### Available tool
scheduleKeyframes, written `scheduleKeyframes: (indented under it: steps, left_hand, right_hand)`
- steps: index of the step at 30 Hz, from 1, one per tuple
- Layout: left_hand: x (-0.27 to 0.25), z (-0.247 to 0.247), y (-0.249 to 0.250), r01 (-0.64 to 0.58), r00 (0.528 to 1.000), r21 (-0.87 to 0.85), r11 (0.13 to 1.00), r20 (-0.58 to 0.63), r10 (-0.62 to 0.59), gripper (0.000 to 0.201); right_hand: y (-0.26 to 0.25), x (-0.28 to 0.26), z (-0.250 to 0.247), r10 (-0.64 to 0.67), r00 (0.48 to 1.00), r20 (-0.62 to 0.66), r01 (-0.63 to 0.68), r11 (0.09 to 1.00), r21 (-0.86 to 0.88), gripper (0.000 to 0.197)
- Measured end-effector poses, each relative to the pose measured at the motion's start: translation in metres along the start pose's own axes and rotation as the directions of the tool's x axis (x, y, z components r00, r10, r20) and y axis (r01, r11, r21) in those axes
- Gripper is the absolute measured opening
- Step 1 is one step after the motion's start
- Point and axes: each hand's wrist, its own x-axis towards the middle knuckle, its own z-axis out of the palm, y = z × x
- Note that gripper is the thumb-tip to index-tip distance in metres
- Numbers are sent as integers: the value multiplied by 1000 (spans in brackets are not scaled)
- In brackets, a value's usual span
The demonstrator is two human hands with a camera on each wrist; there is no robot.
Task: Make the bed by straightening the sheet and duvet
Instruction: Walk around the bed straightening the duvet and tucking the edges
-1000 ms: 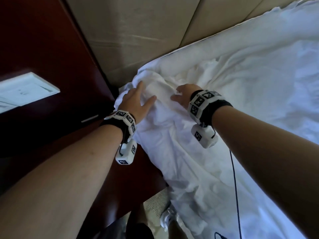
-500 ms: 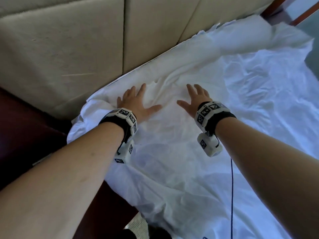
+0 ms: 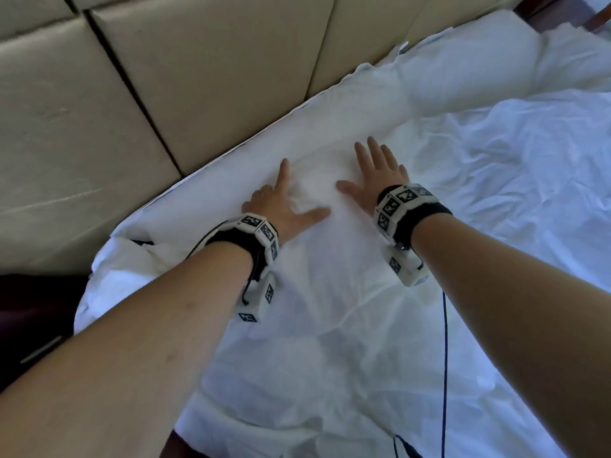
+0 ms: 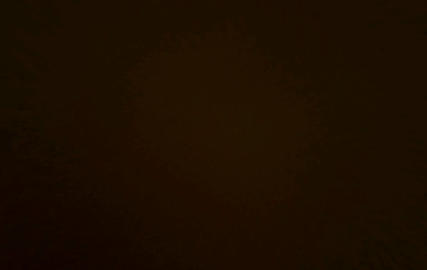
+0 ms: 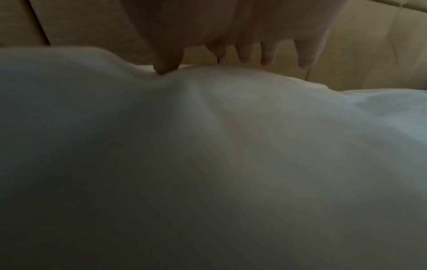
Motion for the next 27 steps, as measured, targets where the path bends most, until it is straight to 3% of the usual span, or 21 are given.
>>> scheduleKeyframes:
  steps: [4,7,12,15,18,22,24,27]
  left_hand:
    - [6,6,17,-22,1000,-30,999,-9,22,117]
    - [7,8,27,-65,998,-36,997,4,65,111]
    - [8,12,22,-90,996,12,996,13,90,99]
    - [8,-9,17,-96,994,80,992,-40,99,92]
    - [7,-57,4,-81,987,76,994,-131,91,93]
    - [-13,-139,-36,-65,949,-47,997,-313,48,91]
    - [-25,-163,-56,-37,913,-10,999,-407,30,82]
    - [-33,-167,-79,2,919,15,1000,-393,4,76]
  right_hand:
    - [13,33,-9,-28,1000,0,28,1000,12,82]
    - [21,51,-9,4,998,69,-4,1000,-1,85]
    - [11,49,1,54,964,261,-24,993,-116,85]
    - [4,31,-4,81,944,319,-77,997,-27,85]
    - [-31,13,-40,119,980,162,-146,975,167,68]
    - [-123,18,-124,-6,992,-124,39,964,264,65]
    - [-160,20,-143,-57,984,-170,102,958,269,67]
    - [-177,19,-125,-73,987,-143,105,968,229,63]
